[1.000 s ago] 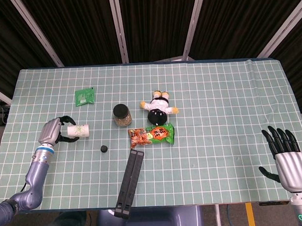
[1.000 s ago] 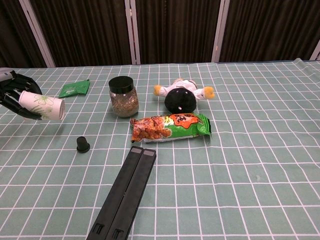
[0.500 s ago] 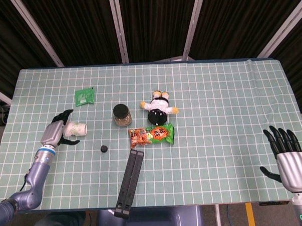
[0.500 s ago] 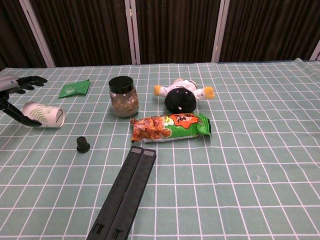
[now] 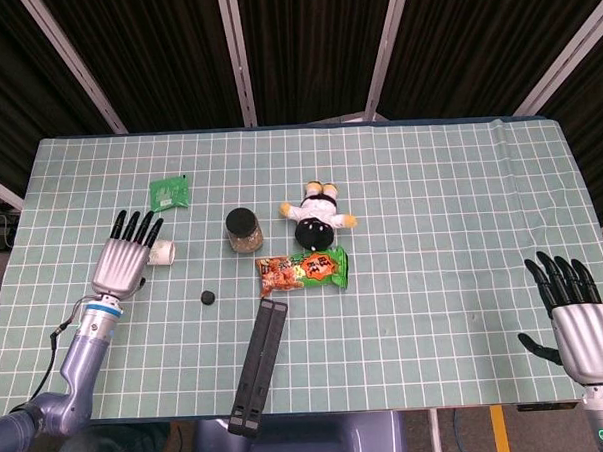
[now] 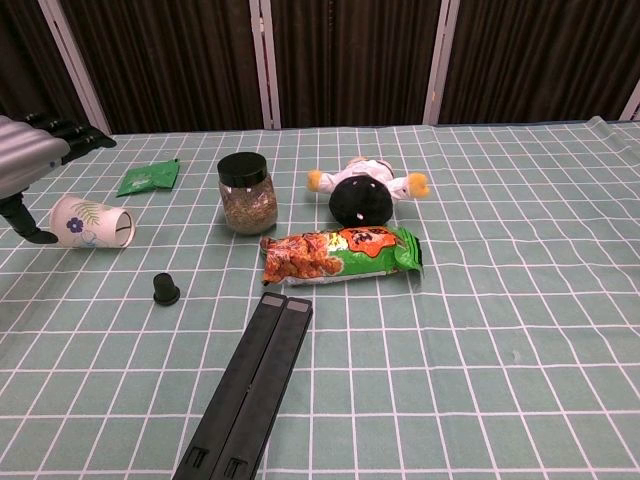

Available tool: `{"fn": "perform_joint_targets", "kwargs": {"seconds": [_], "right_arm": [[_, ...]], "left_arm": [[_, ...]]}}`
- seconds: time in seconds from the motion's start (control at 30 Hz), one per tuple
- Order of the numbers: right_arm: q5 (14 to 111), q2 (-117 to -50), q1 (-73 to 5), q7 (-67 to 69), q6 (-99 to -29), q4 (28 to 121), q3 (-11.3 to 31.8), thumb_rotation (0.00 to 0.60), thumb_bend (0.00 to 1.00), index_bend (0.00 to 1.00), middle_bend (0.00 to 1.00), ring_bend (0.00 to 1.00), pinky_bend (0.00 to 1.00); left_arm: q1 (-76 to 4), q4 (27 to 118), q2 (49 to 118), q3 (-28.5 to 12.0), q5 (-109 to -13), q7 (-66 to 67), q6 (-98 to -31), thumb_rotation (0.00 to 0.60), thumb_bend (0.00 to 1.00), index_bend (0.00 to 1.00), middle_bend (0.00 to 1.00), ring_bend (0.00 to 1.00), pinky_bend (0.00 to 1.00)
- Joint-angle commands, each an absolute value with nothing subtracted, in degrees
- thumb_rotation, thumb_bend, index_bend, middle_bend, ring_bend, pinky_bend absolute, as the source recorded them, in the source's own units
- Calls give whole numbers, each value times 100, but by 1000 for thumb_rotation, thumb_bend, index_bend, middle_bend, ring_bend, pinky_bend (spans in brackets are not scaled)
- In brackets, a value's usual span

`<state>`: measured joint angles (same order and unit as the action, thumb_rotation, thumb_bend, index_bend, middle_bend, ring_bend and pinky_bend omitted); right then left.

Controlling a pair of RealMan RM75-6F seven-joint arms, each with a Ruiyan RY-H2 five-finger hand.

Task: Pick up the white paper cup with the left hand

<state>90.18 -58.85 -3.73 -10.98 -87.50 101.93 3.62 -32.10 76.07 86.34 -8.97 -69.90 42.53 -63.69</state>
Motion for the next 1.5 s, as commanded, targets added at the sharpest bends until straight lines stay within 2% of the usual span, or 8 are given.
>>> {"fn": "perform_joint_targets", "kwargs": {"seconds": [0.03,0.23,0.47,0.6,0.87,1.03,1.23,1.5], "right_arm": [[9002,-5880,-372,-1082,-8749,10187,367,600,0,0,0,0,0],[8936,-5871,-385,-1034,-8713,10162,385,600,0,0,0,0,0],[8866,-5896,-419,-1060,-8640,10130,399,600,0,0,0,0,0],[8852,-5910,-429,-1077,-8622,10133,399,600,0,0,0,0,0],[8805,-5922,-446,-1093,-8581,10119,401,600,0,0,0,0,0],[8778,-5923,-456,-1084,-8560,10106,403,600,0,0,0,0,0],[8762,-5914,-459,-1052,-8547,10096,399,600,0,0,0,0,0],[8812,-5910,-453,-1048,-8567,10114,375,600,0,0,0,0,0]], "left_arm": [[-3414,7390,9171,-712,-6850,5728,-6682,600,45,0,0,0,0],[-3565,6855,9605,-728,-6549,6252,-6525,600,45,0,0,0,0],[-3657,6364,9886,-778,-6353,6268,-6388,600,44,11,7,2,22],[-3699,6127,9983,-757,-6437,6107,-6380,600,44,95,89,60,128],[-3778,5466,10289,-749,-6500,5597,-6182,600,43,155,142,126,191],[-3805,4860,10604,-723,-6654,5295,-6226,600,48,310,291,261,318],[-3796,4599,10758,-793,-6710,5018,-6304,600,47,429,421,372,413],[-3711,5025,10530,-949,-6850,4315,-6562,600,47,455,439,390,430]]}}
